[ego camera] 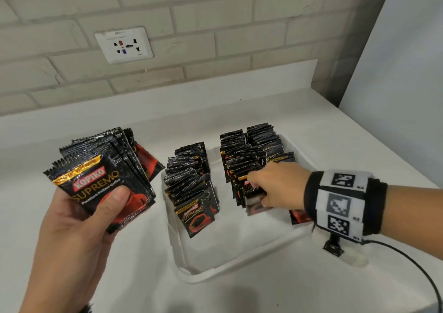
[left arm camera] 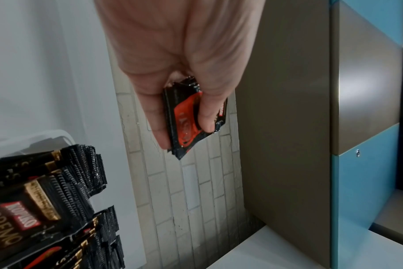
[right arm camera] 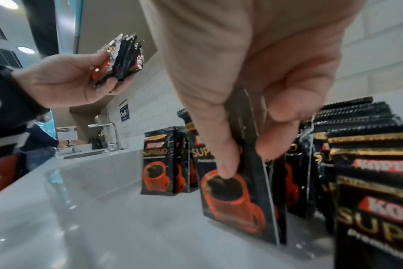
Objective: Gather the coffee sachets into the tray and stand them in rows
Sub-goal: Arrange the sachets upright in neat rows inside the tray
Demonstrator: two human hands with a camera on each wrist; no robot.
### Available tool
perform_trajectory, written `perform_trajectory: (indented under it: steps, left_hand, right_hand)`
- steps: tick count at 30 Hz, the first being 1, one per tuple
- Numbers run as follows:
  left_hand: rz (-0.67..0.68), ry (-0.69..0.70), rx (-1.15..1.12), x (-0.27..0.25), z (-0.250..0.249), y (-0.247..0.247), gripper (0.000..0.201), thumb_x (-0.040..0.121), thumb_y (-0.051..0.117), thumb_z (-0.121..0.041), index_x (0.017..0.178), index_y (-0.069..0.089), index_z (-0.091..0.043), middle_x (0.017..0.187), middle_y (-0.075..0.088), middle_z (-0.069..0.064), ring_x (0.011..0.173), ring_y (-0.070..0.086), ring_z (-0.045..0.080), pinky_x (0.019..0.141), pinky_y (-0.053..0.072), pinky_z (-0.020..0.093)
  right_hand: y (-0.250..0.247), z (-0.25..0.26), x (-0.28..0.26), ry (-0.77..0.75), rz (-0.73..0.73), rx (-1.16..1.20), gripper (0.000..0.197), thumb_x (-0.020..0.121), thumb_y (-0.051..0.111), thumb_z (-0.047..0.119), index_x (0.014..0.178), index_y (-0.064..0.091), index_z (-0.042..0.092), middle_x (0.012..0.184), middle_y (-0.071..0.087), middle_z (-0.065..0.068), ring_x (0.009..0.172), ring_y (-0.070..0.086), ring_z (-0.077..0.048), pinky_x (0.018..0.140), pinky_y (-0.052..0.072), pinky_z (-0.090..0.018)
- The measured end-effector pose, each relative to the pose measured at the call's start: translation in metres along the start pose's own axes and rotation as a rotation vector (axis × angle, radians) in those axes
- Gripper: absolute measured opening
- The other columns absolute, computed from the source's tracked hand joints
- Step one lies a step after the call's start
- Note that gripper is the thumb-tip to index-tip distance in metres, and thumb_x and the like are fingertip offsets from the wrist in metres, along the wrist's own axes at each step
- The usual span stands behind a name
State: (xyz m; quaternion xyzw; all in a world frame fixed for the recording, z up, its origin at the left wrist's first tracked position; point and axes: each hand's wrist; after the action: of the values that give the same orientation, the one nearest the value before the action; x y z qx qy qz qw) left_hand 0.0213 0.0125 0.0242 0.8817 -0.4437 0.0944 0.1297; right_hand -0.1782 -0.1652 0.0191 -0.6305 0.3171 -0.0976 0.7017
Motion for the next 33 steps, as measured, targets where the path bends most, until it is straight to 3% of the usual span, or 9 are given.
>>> perform_trajectory:
  steps: [3, 6, 8, 11, 14, 17, 20, 24, 33]
  left_hand:
    - [0.018, -0.007, 0.027, -0.001, -0.002, 0.004, 0.064, 0.044, 0.083, -0.052, 0.102, 0.063, -0.033, 0.097, 0.072, -0.009, 0.088, 0.07, 0.012, 0.072, 0.056, 0.044]
    - [0.022, -0.043, 0.034, -0.002, -0.002, 0.007, 0.072, 0.034, 0.085, -0.061, 0.098, 0.066, -0.033, 0.093, 0.073, -0.008, 0.083, 0.071, 0.013, 0.068, 0.057, 0.045]
    - [0.052, -0.101, 0.025, -0.005, 0.003, 0.009, 0.072, 0.032, 0.088, -0.056, 0.096, 0.068, -0.03, 0.096, 0.073, -0.002, 0.085, 0.071, 0.017, 0.066, 0.058, 0.039]
    - [0.088, -0.278, -0.027, -0.011, 0.018, 0.009, 0.067, 0.033, 0.093, -0.034, 0.094, 0.069, -0.022, 0.098, 0.072, 0.013, 0.079, 0.071, 0.022, 0.06, 0.058, 0.036]
    - [0.275, -0.47, -0.01, -0.021, 0.029, 0.01, 0.08, 0.014, 0.095, -0.039, 0.089, 0.074, -0.024, 0.094, 0.072, 0.017, 0.08, 0.071, 0.028, 0.06, 0.058, 0.036]
    - [0.52, -0.562, 0.051, -0.03, 0.029, 0.014, 0.075, 0.019, 0.094, -0.042, 0.089, 0.075, -0.024, 0.092, 0.073, 0.012, 0.084, 0.071, 0.022, 0.063, 0.056, 0.023]
    - [0.63, -0.546, 0.156, -0.034, 0.034, 0.015, 0.076, 0.032, 0.089, -0.054, 0.099, 0.069, -0.024, 0.1, 0.072, 0.007, 0.095, 0.068, 0.021, 0.074, 0.054, 0.025]
    - [0.588, -0.463, 0.2, -0.039, 0.038, 0.015, 0.062, 0.039, 0.083, -0.063, 0.095, 0.065, -0.043, 0.101, 0.072, 0.003, 0.096, 0.068, 0.018, 0.084, 0.054, 0.029]
    - [0.532, -0.406, 0.167, -0.018, 0.047, 0.004, 0.06, 0.034, 0.086, -0.061, 0.087, 0.07, -0.037, 0.091, 0.073, 0.007, 0.083, 0.07, 0.018, 0.067, 0.055, 0.024]
  right_hand:
    - [-0.001, -0.004, 0.007, 0.034, -0.008, -0.032, 0.03, 0.089, 0.056, 0.024, 0.116, 0.049, 0.013, 0.108, 0.06, -0.006, 0.091, 0.059, -0.024, 0.065, 0.041, -0.03]
    - [-0.003, -0.007, 0.01, 0.045, -0.009, 0.0, 0.025, 0.091, 0.053, 0.025, 0.112, 0.05, 0.013, 0.107, 0.06, -0.006, 0.083, 0.057, -0.022, 0.065, 0.042, -0.03]
    - [-0.005, -0.009, 0.012, 0.054, -0.024, 0.012, 0.028, 0.091, 0.054, 0.026, 0.116, 0.049, 0.013, 0.108, 0.06, -0.005, 0.078, 0.052, -0.019, 0.064, 0.04, -0.029]
    - [-0.007, -0.011, 0.015, 0.064, -0.04, 0.005, 0.033, 0.091, 0.055, 0.028, 0.12, 0.048, 0.014, 0.11, 0.058, -0.005, 0.078, 0.05, -0.018, 0.064, 0.038, -0.028]
    - [-0.008, -0.009, 0.018, 0.065, -0.028, -0.042, 0.036, 0.089, 0.057, 0.033, 0.118, 0.048, 0.013, 0.111, 0.057, -0.005, 0.09, 0.058, -0.022, 0.064, 0.038, -0.029]
    - [-0.01, -0.009, 0.023, 0.053, -0.019, -0.119, 0.036, 0.089, 0.056, 0.036, 0.113, 0.05, 0.011, 0.106, 0.057, -0.005, 0.085, 0.057, -0.022, 0.064, 0.039, -0.03]
    - [-0.012, -0.008, 0.026, 0.046, -0.008, -0.161, 0.035, 0.088, 0.058, 0.038, 0.108, 0.053, 0.009, 0.1, 0.059, -0.005, 0.079, 0.055, -0.02, 0.062, 0.04, -0.03]
    - [-0.013, -0.007, 0.027, 0.035, 0.004, -0.176, 0.035, 0.087, 0.058, 0.04, 0.103, 0.055, 0.009, 0.095, 0.059, -0.003, 0.087, 0.06, -0.023, 0.062, 0.041, -0.03]
    - [-0.017, -0.011, 0.038, 0.058, 0.026, -0.196, 0.037, 0.088, 0.056, 0.044, 0.103, 0.055, 0.01, 0.101, 0.061, -0.004, 0.089, 0.061, -0.023, 0.063, 0.043, -0.031]
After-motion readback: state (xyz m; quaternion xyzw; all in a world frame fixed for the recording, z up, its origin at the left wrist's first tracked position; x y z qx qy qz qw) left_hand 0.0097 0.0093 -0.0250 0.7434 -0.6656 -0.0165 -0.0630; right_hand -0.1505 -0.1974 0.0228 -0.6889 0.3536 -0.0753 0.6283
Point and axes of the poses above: each hand's wrist, its own x-axis towards the middle knuckle, its own y-axis out of the palm, z = x × y
